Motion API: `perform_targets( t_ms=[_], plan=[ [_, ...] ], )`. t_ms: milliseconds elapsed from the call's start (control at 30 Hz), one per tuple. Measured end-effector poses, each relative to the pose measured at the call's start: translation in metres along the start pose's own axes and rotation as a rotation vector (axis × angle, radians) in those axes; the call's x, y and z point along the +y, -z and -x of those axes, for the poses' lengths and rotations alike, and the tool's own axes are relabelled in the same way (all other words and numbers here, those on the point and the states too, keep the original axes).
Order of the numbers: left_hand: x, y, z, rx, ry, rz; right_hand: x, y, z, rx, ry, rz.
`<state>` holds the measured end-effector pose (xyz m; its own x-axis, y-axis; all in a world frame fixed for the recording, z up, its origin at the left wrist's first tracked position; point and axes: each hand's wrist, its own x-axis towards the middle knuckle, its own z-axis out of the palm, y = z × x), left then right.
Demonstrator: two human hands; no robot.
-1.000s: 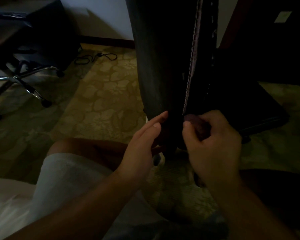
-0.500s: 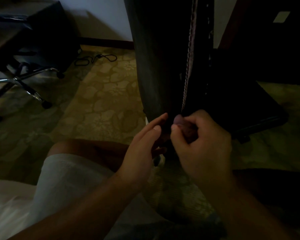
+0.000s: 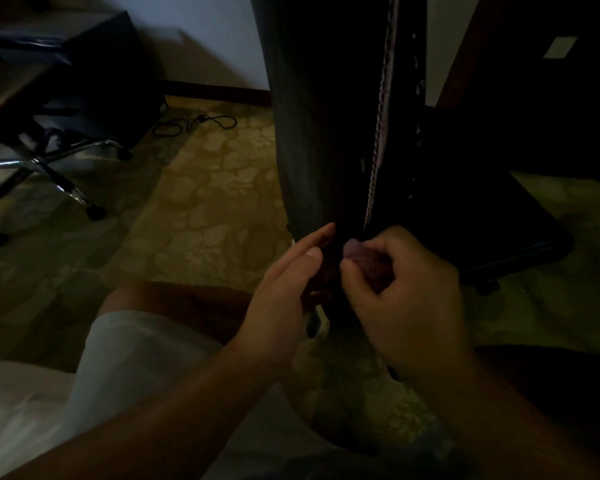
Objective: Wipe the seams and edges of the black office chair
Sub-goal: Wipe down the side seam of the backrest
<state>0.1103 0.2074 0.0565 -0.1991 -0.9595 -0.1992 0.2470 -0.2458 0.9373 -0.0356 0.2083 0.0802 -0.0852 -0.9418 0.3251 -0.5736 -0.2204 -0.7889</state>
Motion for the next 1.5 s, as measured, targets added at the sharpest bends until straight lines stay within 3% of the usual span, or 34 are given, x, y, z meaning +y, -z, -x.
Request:
perform_targets(
  t_ms=[133, 233, 367, 500, 633, 733, 867, 1033, 1133, 1267, 1400, 1500],
  plan=[
    [0.001, -0.003, 0.001, -0.007, -0.023, -0.017, 0.001, 0.007, -0.007, 0.125, -0.109, -0.041],
    [0.001, -0.003, 0.002, 0.016, -0.005, -0.026, -0.004, 0.0, -0.001, 0.026, 0.015, 0.102],
    [0.001, -0.004, 0.002, 0.006, 0.001, -0.038, 0.005, 0.008, -0.009, 0.153, -0.133, -0.029],
    [0.001, -0.003, 0.003, 0.005, 0.025, -0.059, -0.006, 0.004, -0.002, -0.004, 0.042, 0.142],
    [0.002, -0.002, 0.004, -0.016, 0.033, -0.068, -0.005, 0.012, -0.012, 0.131, -0.079, 0.015],
    [0.002, -0.001, 0.005, -0.012, 0.045, -0.086, -0.009, 0.007, -0.008, 0.045, 0.079, 0.146],
    [0.002, -0.003, 0.002, -0.001, 0.044, -0.061, -0.002, 0.01, -0.011, 0.142, -0.044, 0.046],
    [0.006, -0.002, 0.003, 0.005, 0.028, -0.017, -0.005, 0.003, -0.002, 0.043, 0.097, 0.176],
    [0.008, -0.004, 0.003, 0.004, 0.009, 0.025, -0.003, 0.008, -0.01, 0.166, -0.018, 0.064],
    [0.012, -0.005, 0.003, 0.017, -0.012, 0.008, -0.007, 0.002, -0.002, 0.007, 0.141, 0.209],
    [0.018, -0.005, 0.0, 0.024, -0.052, 0.012, -0.003, 0.006, -0.011, 0.183, -0.014, 0.14],
    [0.021, -0.008, 0.0, 0.031, -0.077, 0.042, -0.004, 0.001, -0.007, 0.092, 0.126, 0.245]
  ],
)
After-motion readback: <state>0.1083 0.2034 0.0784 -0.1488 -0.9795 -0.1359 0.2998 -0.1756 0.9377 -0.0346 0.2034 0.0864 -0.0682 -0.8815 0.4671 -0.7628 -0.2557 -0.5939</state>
